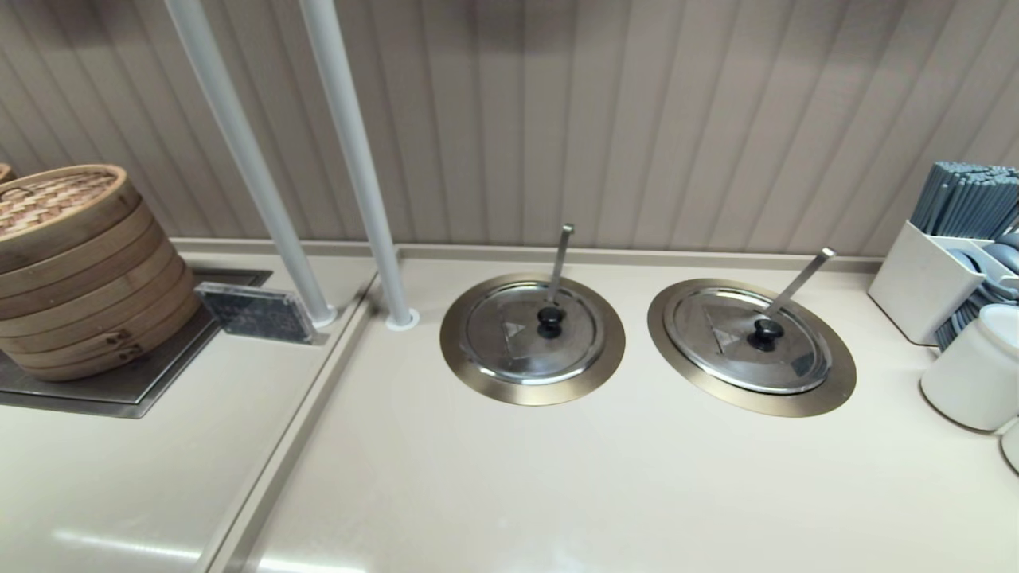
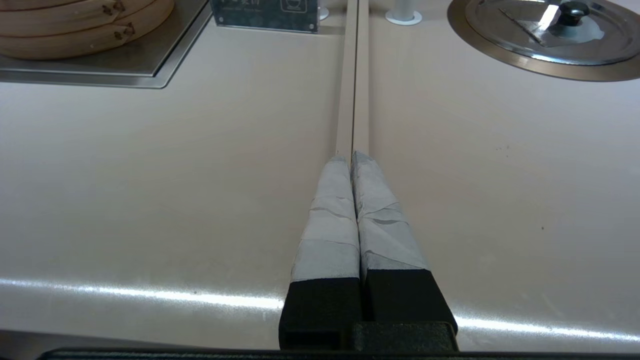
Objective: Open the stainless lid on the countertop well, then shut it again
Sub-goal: Open the lid
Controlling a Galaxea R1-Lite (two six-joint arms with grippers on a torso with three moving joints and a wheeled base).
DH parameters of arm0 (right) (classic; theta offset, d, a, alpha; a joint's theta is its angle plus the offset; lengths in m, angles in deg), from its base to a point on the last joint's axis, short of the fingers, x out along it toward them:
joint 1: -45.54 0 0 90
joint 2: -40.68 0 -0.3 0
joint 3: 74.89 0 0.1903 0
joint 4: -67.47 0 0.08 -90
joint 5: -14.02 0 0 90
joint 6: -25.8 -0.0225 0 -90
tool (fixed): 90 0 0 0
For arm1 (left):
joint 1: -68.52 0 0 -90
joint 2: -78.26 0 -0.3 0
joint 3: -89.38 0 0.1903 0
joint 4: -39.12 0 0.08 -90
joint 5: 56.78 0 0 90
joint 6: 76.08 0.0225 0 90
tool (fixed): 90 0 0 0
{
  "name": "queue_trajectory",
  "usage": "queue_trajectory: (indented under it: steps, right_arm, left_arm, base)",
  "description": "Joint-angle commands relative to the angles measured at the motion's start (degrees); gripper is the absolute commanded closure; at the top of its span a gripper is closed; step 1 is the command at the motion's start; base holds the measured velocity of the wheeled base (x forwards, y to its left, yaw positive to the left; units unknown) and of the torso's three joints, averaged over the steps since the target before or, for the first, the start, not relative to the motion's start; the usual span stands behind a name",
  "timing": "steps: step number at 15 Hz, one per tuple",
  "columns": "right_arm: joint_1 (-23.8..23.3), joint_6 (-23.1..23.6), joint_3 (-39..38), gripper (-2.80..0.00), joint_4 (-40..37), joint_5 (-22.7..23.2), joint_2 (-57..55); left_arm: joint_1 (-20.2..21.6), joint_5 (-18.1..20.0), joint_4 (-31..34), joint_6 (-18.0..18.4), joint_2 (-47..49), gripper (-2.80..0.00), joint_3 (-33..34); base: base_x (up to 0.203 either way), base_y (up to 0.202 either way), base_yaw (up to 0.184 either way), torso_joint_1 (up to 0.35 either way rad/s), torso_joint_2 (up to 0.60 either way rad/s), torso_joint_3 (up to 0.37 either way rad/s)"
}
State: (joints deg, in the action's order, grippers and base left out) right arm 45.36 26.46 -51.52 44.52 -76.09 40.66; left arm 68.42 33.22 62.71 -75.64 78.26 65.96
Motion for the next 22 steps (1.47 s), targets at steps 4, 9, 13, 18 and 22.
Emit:
queue_trajectory:
  steps: [4,9,13,18,22]
  right_arm:
    - [0.01,-0.04,0.00,0.00,0.02,0.02,-0.06]
    - [0.01,-0.04,0.00,0.00,0.02,0.02,-0.06]
    - [0.01,-0.04,0.00,0.00,0.02,0.02,-0.05]
    - [0.01,-0.41,1.68,0.00,1.27,-0.99,0.02]
    - [0.01,-0.19,16.43,0.00,-8.22,-1.35,-2.90]
  left_arm:
    - [0.01,0.00,0.01,0.00,0.00,0.00,0.01]
    - [0.01,0.00,0.04,0.00,0.00,0.00,0.02]
    - [0.01,0.00,0.04,0.00,0.00,0.00,-0.03]
    - [0.01,0.00,-0.04,0.00,0.00,0.00,-0.04]
    - [0.01,0.00,0.04,0.00,0.00,0.00,-0.04]
  base:
    - [0.000,0.000,0.000,0.000,0.00,0.000]
    - [0.000,0.000,0.000,0.000,0.00,0.000]
    - [0.000,0.000,0.000,0.000,0.00,0.000]
    - [0.000,0.000,0.000,0.000,0.00,0.000]
    - [0.000,0.000,0.000,0.000,0.00,0.000]
